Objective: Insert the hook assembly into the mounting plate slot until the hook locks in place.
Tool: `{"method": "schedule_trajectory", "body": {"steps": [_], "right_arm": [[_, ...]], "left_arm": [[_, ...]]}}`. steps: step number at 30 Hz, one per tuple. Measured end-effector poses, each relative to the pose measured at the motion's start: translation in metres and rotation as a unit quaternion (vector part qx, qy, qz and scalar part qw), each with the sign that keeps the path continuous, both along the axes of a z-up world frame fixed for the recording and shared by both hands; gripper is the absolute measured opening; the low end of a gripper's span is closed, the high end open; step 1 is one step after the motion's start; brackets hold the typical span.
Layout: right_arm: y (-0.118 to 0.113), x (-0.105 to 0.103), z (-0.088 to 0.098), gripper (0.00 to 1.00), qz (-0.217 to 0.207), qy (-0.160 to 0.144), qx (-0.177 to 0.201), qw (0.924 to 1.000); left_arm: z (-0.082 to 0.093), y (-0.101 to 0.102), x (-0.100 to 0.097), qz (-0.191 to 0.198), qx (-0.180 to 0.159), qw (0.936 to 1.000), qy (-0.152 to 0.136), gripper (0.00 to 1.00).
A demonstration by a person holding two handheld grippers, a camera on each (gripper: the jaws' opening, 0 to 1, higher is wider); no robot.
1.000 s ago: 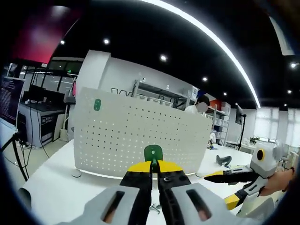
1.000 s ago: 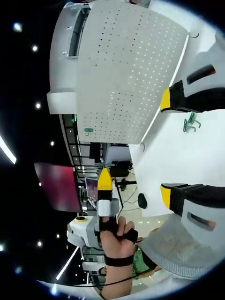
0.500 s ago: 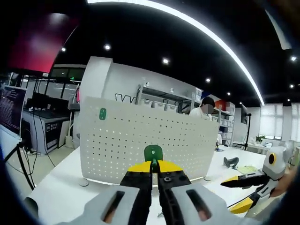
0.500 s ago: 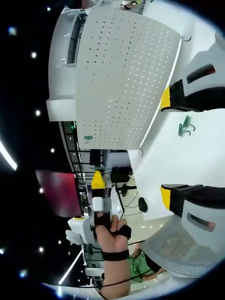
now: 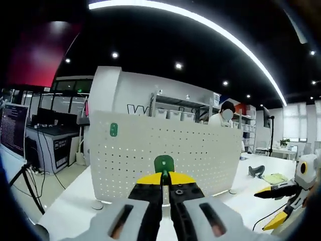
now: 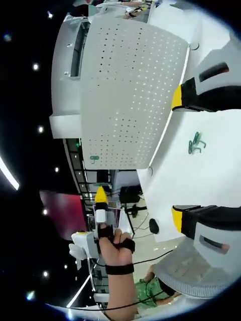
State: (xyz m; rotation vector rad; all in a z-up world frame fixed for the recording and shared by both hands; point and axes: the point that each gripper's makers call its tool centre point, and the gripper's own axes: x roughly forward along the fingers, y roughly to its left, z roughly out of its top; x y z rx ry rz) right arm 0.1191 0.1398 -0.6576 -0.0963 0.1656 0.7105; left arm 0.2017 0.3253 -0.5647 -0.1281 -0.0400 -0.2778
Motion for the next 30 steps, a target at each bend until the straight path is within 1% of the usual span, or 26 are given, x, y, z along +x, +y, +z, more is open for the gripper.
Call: {"method": "schedule_trajectory", "body": {"steps": [4,5,8,10,13,16,20,23,26,28,30], "right_arm": [[0.000,-0.001,-0.003,0.79,0.003,0.006,-0.004,1.0000],[0.000,-0.002,-0.004,0.79,0.004,0.005,-0.005,1.0000],[-0.001,-0.002,-0.006,0.79,0.004,0.007,-0.008,0.9999],[-0.002,-0.002,-0.007,0.79,0.004,0.010,-0.009,0.9999],[-0.004,-0.003,-0.009,0.79,0.002,0.012,-0.009,0.9999],[-0.005,-0.006,-0.010,0.78,0.002,0.014,-0.009,0.9999],[-0.008,-0.006,-0.013,0.78,0.001,0.021,-0.012,0.9997],[-0.009,-0.005,-0.013,0.78,-0.004,0.019,-0.010,0.9998],[-0.007,-0.004,-0.012,0.77,-0.003,0.027,0.002,0.9996],[-0.006,-0.004,-0.011,0.77,-0.001,0.019,-0.002,0.9998],[-0.005,-0.004,-0.011,0.77,-0.001,0.022,0.000,0.9998]], "left_arm": [[0.006,0.006,0.009,0.009,0.002,1.0000,-0.004,0.02],[0.008,0.008,0.011,0.011,0.011,0.9998,-0.008,0.02],[0.011,0.011,0.018,0.014,0.018,0.9997,-0.011,0.02],[0.015,0.015,0.022,0.018,0.015,0.9996,-0.013,0.02],[0.017,0.017,0.027,0.021,0.026,0.9993,-0.015,0.02],[0.017,0.017,0.028,0.024,0.024,0.9993,-0.017,0.02],[0.011,0.016,0.033,0.023,0.026,0.9993,-0.012,0.02],[0.013,0.015,0.037,0.019,0.021,0.9996,-0.009,0.03],[0.019,0.014,0.042,0.020,0.034,0.9991,-0.015,0.02],[0.022,0.015,0.048,0.020,0.036,0.9990,-0.019,0.02],[0.021,0.017,0.054,0.020,0.041,0.9988,-0.017,0.02]]}}
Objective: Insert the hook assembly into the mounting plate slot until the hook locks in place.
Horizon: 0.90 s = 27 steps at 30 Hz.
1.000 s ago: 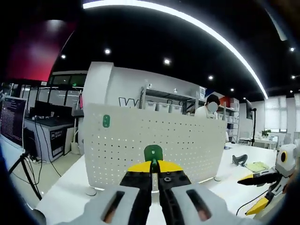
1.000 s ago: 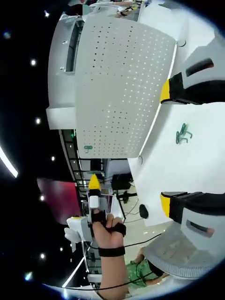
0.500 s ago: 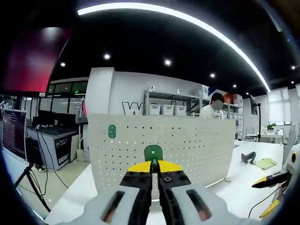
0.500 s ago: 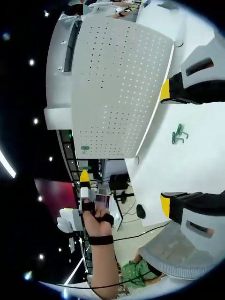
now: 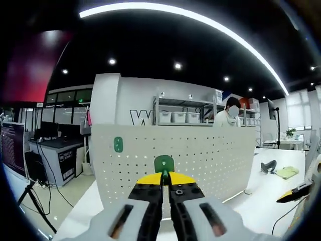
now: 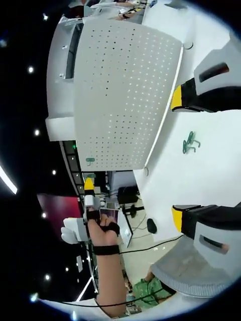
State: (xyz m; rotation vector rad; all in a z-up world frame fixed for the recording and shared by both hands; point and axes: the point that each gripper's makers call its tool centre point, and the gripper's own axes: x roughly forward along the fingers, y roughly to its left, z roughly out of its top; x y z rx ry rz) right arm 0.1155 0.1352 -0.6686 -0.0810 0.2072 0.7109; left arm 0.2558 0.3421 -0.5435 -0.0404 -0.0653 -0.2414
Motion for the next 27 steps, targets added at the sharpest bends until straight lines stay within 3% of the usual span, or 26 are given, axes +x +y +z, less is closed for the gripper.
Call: {"method": "schedule_trajectory", "body": {"steps": [17,27], "right_arm": [[0.001,0.000,-0.005,0.79,-0.007,0.007,0.002,1.0000],[-0.001,-0.001,-0.008,0.79,-0.010,0.010,-0.007,0.9999]], "left_arm": [[0.001,0.025,0.032,0.018,0.002,0.9998,-0.009,0.03],[0.004,0.025,0.047,0.022,0.005,0.9997,-0.012,0.03]]}}
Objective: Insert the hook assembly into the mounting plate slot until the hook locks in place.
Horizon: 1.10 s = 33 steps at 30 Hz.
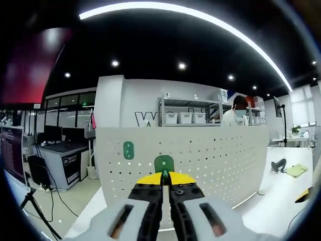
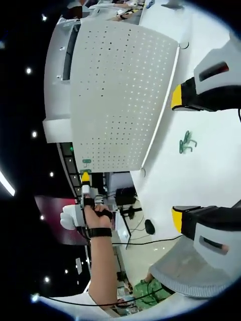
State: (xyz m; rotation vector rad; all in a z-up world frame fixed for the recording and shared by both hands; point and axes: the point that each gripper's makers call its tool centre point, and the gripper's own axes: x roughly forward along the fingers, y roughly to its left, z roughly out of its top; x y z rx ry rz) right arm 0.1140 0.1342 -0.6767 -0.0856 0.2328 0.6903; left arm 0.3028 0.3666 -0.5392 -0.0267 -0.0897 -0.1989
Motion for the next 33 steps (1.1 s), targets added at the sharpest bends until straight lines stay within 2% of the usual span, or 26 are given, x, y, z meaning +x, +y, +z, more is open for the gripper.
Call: {"method": "schedule_trajectory", "body": {"steps": [5,19,33], "right_arm": [[-0.001,0.001,0.002,0.78,-0.003,0.003,0.011,0.9999],[-0.003,0.001,0.001,0.78,-0.008,0.004,0.010,0.9999],[-0.003,0.003,-0.003,0.77,-0.003,0.008,0.000,1.0000]], "left_arm": [[0.002,0.002,0.009,0.003,0.010,0.9999,0.000,0.03],[0.019,0.004,0.033,0.004,0.031,0.9995,-0.010,0.03],[0.016,0.005,0.054,0.017,0.042,0.9989,-0.003,0.03]]}}
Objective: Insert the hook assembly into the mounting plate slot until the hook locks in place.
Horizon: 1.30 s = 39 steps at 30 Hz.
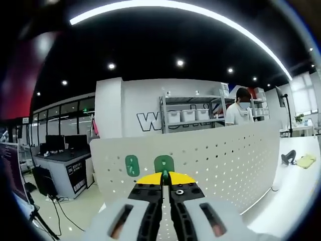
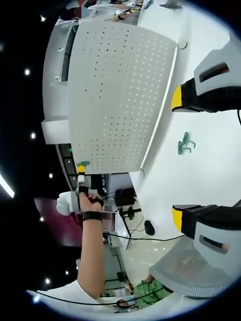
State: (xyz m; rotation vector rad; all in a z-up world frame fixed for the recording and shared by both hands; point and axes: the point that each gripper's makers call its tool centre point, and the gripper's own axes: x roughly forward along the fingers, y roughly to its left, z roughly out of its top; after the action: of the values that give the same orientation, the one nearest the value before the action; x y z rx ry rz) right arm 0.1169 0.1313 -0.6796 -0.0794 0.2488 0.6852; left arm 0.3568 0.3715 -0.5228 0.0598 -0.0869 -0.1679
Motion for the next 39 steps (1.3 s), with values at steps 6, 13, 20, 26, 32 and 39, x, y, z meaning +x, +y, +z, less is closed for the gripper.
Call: {"method": "schedule_trajectory", "body": {"steps": [6,13,20,26,32,39], "right_arm": [[-0.002,0.002,-0.001,0.77,-0.002,0.002,-0.003,1.0000],[-0.006,0.002,-0.002,0.77,-0.006,-0.001,-0.013,0.9999],[-0.009,0.000,-0.006,0.77,-0.012,0.005,-0.012,0.9998],[-0.013,0.001,-0.007,0.77,-0.017,0.006,-0.014,0.9997],[-0.013,0.002,-0.007,0.76,-0.020,0.006,-0.013,0.9997],[-0.011,0.003,-0.007,0.75,-0.015,0.007,-0.010,0.9998]], "left_arm": [[-0.003,-0.002,0.010,0.001,0.008,1.0000,0.006,0.03],[-0.004,0.000,0.021,0.000,0.011,0.9999,0.011,0.03],[-0.003,0.002,0.029,0.003,0.017,0.9998,0.013,0.03],[-0.003,0.005,0.035,0.005,0.020,0.9997,0.012,0.03],[-0.003,0.004,0.045,0.004,0.016,0.9997,0.016,0.03],[-0.006,0.007,0.052,0.012,0.009,0.9997,0.021,0.03]]}}
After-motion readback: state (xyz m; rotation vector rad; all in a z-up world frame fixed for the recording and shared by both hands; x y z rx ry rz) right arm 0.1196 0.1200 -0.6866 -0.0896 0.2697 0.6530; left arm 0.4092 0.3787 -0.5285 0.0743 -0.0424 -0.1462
